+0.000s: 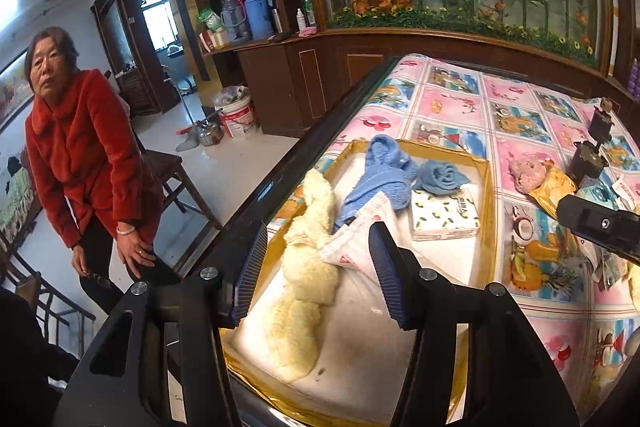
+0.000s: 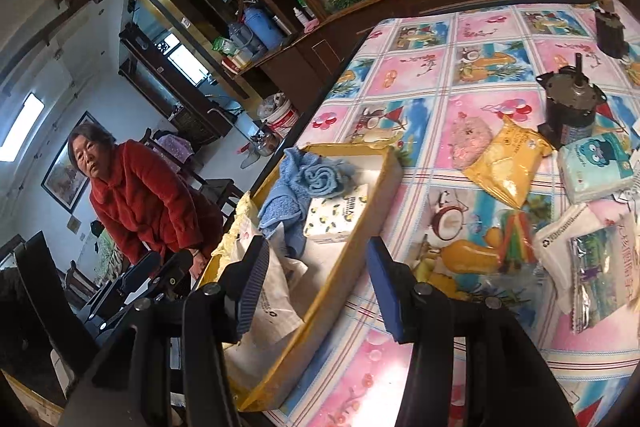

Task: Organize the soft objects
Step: 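Lower the yellow towel and red-print packet into the box and open both grippers, then grasp the yellow cracker bag with the left gripper while the right grasps a white red-text packet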

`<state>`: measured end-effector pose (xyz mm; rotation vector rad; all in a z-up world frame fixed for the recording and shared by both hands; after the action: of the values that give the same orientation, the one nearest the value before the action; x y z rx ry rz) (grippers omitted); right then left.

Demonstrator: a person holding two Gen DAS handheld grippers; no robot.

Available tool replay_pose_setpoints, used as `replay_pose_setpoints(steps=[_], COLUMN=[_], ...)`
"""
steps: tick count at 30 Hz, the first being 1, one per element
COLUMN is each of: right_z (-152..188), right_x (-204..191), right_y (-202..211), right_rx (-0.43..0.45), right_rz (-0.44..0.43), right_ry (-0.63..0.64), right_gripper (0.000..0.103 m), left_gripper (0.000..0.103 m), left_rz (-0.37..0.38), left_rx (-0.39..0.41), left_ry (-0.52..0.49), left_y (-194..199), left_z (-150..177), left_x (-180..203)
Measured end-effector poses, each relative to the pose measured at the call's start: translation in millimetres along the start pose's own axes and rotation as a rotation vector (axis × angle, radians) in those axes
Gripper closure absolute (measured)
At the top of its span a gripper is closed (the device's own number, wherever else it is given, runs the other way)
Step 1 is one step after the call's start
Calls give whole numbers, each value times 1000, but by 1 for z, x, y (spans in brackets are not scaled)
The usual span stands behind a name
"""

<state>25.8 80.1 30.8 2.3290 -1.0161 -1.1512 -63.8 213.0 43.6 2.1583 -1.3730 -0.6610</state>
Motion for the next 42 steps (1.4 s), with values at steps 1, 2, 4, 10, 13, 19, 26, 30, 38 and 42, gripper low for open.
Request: replay_pose_setpoints(steps=[1, 2, 4, 10, 13, 19, 26, 30, 38, 42], right_z=[0, 0, -1, -10, -15, -6, 7, 10, 12, 9], right_x=[6, 13, 27, 86, 135, 214, 241, 245, 252, 251], right_y=[3, 8, 17, 61, 96, 141, 149, 152, 149, 146], right_rx=[5, 12, 26, 100, 163, 233, 220, 224, 203, 197], right_rz=[5, 10, 17, 55, 126, 219, 218, 206, 210, 210], right_ry=[-8, -17, -39, -118, -189, -343, -372, -384, -390, -392], right_gripper=[53, 53, 52, 52, 52, 51, 51, 51, 51, 51], left_gripper=[50, 50, 50, 50, 50, 50, 50, 50, 39, 38], left_rz=[0, 0, 0, 97, 254, 546, 583, 587, 625, 578], left_rx=[-1, -3, -5, -40, -76, -257, -173, -189, -224, -239], left_ry=[-6, -14, -28, -59, -50, -89, -248, -366, -350, -475], left_y=[1, 1, 3, 5, 7, -10, -55, -90, -120, -119], left_z=[0, -1, -1, -2, -5, 3, -36, -37, -37, -18], left_x=[4, 8, 15, 43, 68, 156, 242, 273, 295, 314])
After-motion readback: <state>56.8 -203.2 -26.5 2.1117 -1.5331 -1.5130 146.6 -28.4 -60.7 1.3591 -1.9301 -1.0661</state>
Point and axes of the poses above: each gripper's, at about its wrist camera, not at the fingertips, and y roughly against the way its jaws point, x to its right, z to its underside, the point moved 9 cm from there along -y, roughly the way its jaws point, and after that the axes turned 3 degrees about z, right-handed, at the moved point
